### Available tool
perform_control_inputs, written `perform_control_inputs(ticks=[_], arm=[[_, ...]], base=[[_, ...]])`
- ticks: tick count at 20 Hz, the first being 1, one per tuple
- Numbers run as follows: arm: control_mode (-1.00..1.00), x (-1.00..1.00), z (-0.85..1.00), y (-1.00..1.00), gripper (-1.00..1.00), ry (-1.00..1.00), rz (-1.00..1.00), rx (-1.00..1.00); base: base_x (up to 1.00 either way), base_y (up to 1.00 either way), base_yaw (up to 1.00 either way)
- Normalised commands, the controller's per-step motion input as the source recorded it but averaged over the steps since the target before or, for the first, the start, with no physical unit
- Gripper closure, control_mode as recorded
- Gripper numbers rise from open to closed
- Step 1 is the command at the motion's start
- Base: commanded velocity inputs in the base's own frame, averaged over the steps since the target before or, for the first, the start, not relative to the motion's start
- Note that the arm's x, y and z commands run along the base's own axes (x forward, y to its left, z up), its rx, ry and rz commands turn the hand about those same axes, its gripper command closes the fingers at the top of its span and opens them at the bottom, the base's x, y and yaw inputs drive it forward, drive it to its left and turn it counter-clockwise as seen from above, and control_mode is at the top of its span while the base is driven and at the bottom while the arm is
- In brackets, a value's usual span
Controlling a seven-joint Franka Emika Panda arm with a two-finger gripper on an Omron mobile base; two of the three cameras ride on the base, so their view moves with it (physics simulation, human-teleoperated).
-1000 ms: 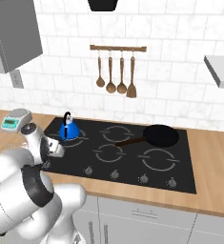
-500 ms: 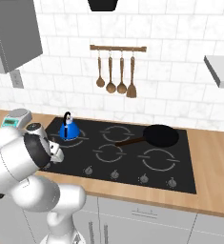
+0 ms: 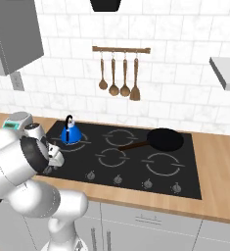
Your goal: Pick the kettle from the counter and place it on a stove burner. Then turn the burner on.
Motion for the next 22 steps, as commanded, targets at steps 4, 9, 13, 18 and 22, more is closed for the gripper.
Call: perform_control_inputs(ticks=[4, 9, 13, 18, 22], arm=[[-1.0, -0.06, 0.0, -0.03, -1.0, 0.0, 0.0, 0.0], [-1.0, -0.16, -0.12, -0.1, -1.0, 0.01, -0.01, -0.01], [-1.0, 0.0, 0.0, 0.0, -1.0, 0.0, 0.0, 0.0], [-1.0, 0.0, 0.0, 0.0, 1.0, 0.0, 0.0, 0.0], [-1.0, 0.0, 0.0, 0.0, 1.0, 0.0, 0.0, 0.0]], base=[[0.0, 0.0, 0.0], [0.0, 0.0, 0.0], [0.0, 0.0, 0.0], [0.0, 0.0, 0.0], [0.0, 0.0, 0.0]])
